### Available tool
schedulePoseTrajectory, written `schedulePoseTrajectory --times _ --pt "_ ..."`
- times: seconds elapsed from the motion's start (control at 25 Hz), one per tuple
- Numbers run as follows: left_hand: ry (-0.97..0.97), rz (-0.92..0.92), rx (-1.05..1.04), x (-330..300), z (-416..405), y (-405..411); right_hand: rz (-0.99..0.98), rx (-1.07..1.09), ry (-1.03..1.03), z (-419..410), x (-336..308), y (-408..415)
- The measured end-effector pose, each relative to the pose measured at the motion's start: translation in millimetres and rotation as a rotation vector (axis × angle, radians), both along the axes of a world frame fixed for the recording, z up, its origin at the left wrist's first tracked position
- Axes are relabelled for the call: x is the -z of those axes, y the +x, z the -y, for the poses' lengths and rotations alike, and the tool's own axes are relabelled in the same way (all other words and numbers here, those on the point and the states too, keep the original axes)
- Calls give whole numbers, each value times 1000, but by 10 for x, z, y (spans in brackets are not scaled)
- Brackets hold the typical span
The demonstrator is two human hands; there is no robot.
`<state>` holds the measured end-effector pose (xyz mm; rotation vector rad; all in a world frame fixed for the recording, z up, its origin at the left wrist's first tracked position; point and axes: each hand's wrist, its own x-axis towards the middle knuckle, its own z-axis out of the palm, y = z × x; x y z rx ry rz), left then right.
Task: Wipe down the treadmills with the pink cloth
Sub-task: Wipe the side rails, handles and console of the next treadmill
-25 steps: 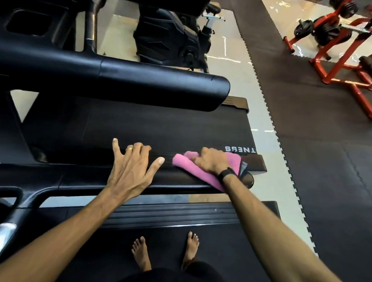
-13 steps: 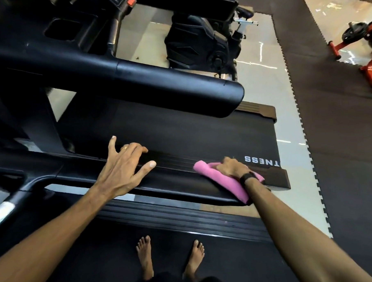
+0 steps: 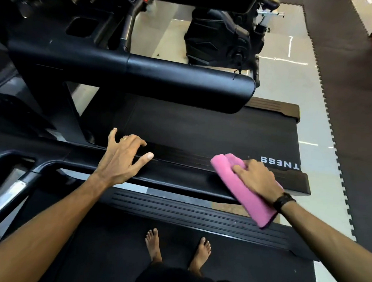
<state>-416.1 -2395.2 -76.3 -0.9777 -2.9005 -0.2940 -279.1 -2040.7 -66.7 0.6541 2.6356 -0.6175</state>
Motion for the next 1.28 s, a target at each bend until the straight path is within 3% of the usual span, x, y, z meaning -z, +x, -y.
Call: schedulePoseTrajectory --times 0.08,0.16,0.36,0.48,0.6,0.72,1.12,1.28 --pt "3 -6 -7 -12 -4 0 85 114 -108 -33 72 -175" --pt "10 -14 -5 -12 -10 15 67 26 -19 130 98 -246" --pt "59 -32 -8 -24 4 16 -422 -287 224 487 -60 153" --pt "134 -35 -10 -19 10 12 -467 -327 354 907 3 89" --pt "331 -18 -87 -54 71 6 -476 -372 447 1461 34 -136" --pt "418 -16 -121 -124 216 -26 -441 -383 432 1782 10 -349" --pt "385 -7 -225 -220 925 -138 -551 -470 290 3179 30 -1202" --pt "402 -17 -230 -293 979 -176 -576 -559 255 3374 26 -1355"
